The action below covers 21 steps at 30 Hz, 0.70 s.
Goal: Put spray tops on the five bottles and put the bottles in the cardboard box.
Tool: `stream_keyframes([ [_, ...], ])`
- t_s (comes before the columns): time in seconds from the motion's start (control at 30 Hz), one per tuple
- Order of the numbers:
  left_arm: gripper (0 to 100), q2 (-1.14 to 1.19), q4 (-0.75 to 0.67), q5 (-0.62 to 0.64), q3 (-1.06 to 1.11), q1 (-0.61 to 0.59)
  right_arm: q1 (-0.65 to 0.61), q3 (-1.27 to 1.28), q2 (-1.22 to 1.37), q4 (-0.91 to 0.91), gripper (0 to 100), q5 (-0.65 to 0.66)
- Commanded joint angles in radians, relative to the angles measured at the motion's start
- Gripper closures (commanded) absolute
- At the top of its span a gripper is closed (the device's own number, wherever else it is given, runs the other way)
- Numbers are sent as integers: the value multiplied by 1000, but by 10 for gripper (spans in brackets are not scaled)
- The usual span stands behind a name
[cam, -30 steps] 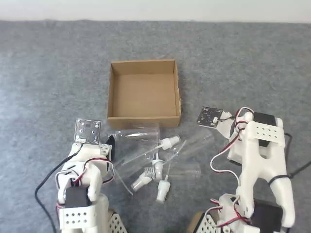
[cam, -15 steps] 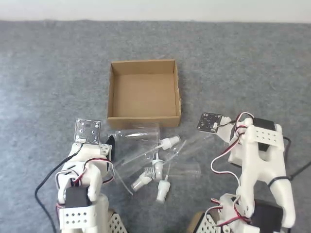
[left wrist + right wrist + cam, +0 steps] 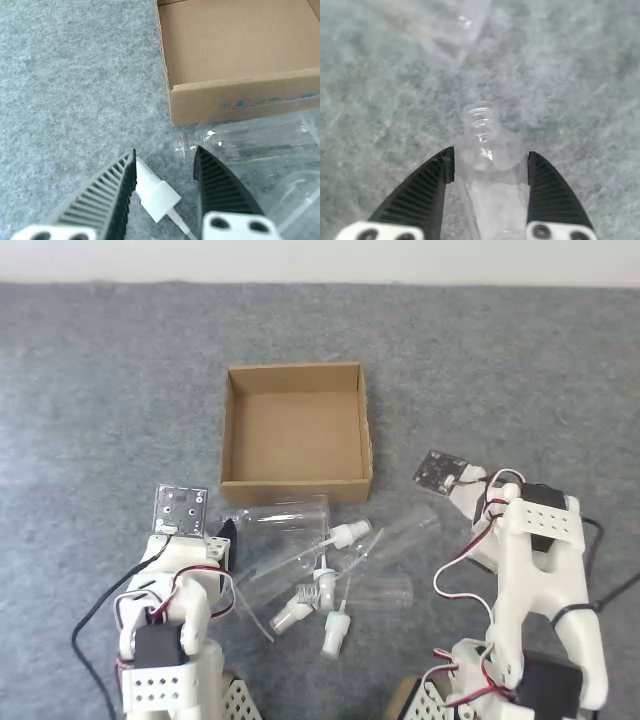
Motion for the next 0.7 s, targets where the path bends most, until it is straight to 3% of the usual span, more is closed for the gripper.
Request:
stream_keyframes([
  [0.0,822,-15,-6,-6,-19,-6,-12,-9,-54,-45,876,-101],
  [0.47,822,-15,-6,-6,-19,-6,-73,-5,-45,-71,869,-397],
  [0.67,822,-15,-6,-6,-19,-6,-136,-5,-45,-1,744,-405],
])
